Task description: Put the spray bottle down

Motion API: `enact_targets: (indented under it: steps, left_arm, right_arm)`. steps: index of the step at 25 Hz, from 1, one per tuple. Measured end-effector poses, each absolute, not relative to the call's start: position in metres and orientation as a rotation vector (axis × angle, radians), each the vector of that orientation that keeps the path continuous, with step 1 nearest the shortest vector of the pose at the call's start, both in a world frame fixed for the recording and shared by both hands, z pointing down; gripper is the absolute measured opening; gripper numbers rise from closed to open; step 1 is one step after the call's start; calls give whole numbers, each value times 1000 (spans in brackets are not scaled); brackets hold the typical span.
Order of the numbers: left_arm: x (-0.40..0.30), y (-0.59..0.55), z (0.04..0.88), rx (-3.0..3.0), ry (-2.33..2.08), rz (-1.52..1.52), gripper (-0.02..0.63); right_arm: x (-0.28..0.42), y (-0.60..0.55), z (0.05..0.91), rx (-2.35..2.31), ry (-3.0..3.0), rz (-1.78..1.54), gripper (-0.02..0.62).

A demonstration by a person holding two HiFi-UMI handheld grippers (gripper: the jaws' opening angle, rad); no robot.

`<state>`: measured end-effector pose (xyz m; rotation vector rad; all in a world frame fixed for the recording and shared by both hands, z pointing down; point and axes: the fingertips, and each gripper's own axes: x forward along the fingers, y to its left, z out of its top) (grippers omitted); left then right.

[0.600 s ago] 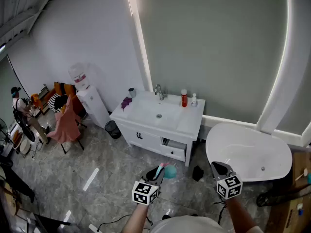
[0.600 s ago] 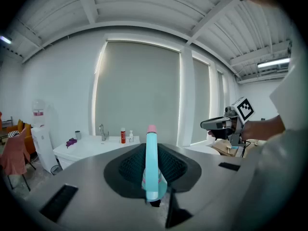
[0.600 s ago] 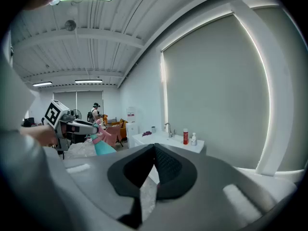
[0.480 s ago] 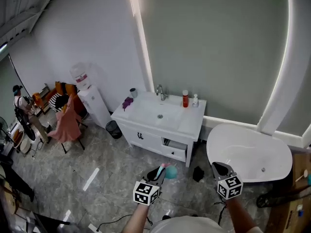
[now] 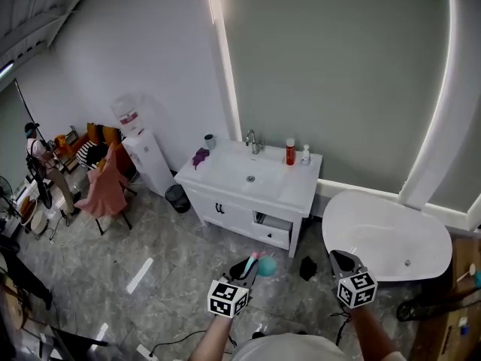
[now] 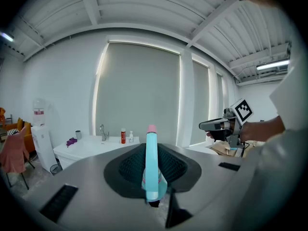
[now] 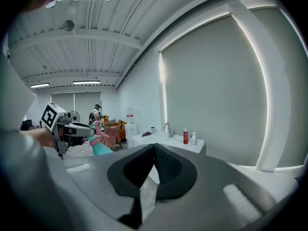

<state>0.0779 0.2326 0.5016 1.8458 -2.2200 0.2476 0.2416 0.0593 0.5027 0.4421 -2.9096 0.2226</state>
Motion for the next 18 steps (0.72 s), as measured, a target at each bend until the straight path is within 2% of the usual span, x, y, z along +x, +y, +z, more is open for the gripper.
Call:
enact_targets:
  steps: [18]
  left_arm:
    - [45, 300, 524, 1892, -2168, 253, 67]
  right_arm:
    - [203, 142, 530, 478, -2857, 210, 11]
